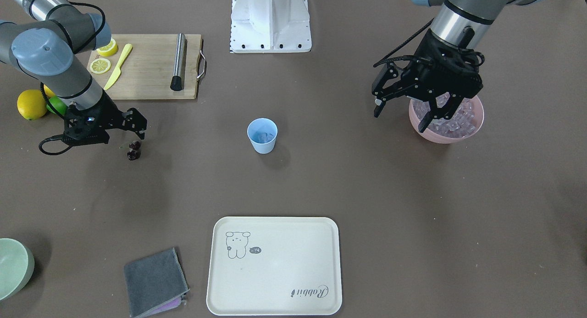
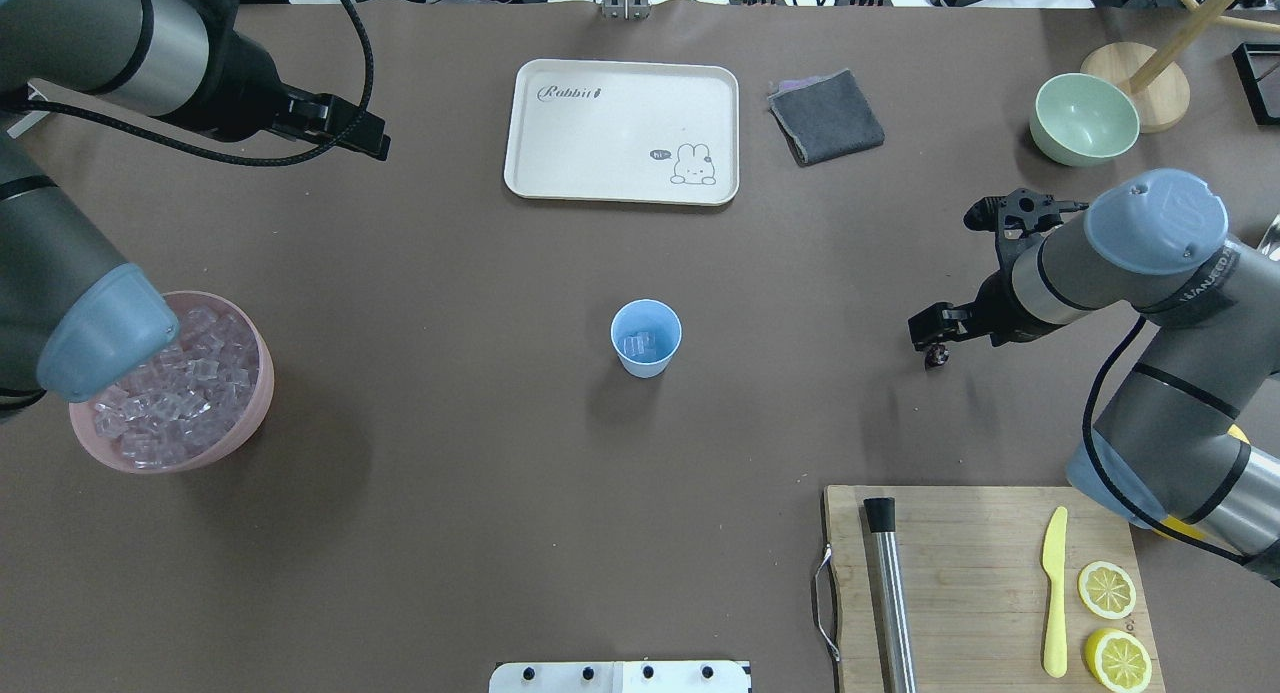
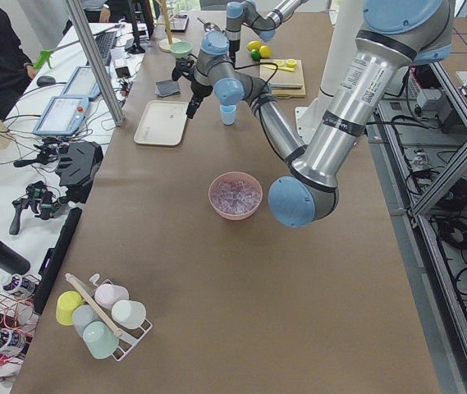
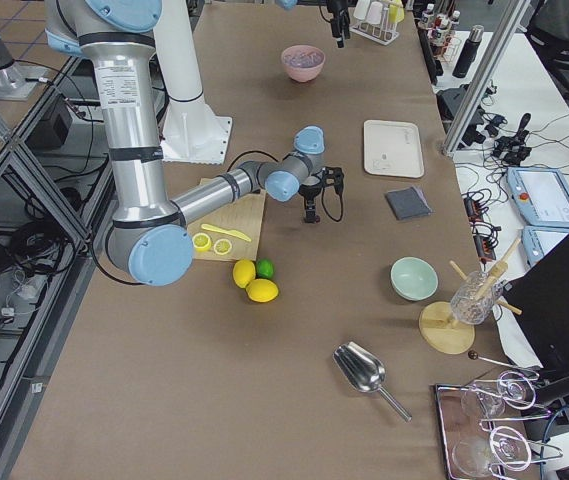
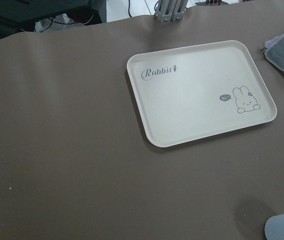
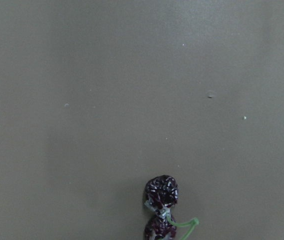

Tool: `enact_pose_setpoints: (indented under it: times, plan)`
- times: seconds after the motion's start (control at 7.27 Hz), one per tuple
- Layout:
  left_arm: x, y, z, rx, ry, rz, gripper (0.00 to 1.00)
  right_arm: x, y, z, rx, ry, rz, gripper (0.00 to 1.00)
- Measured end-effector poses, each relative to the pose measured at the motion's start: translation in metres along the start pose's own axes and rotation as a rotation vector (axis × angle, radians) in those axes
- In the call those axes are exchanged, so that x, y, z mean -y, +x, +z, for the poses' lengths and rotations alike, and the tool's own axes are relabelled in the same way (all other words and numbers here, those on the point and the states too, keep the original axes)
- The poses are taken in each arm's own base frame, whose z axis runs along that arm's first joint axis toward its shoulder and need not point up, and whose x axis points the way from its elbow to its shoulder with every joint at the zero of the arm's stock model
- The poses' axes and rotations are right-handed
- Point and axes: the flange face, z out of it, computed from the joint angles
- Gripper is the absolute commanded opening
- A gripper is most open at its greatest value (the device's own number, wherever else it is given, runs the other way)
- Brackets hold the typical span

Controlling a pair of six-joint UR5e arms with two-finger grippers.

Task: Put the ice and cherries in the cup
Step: 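Lower the right gripper onto the dark cherries and grasp their stems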

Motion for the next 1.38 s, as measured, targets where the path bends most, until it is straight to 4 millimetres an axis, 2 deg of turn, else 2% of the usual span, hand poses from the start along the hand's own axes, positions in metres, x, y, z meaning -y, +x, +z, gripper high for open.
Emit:
enact_pose_setpoints:
  times: [0.55,0.69,1.1,1.38]
  plan:
    - [0.000,0.000,-0.001,-0.001,0.001,0.000,0.97,0.001,0.010,0.024,0.007,0.003,-0.010,0.99]
    - [0.000,0.000,-0.001,0.000,0.000,0.000,0.97,0.002,0.011,0.025,0.011,0.005,-0.013,0.87]
    - [-0.001,0.000,0.001,0.005,-0.007,-0.007,0.97,0.005,0.013,0.023,0.013,0.013,-0.004,0.40]
    - [0.000,0.001,0.000,0.012,-0.014,-0.013,0.97,0.007,0.013,0.019,0.016,0.019,0.000,0.20]
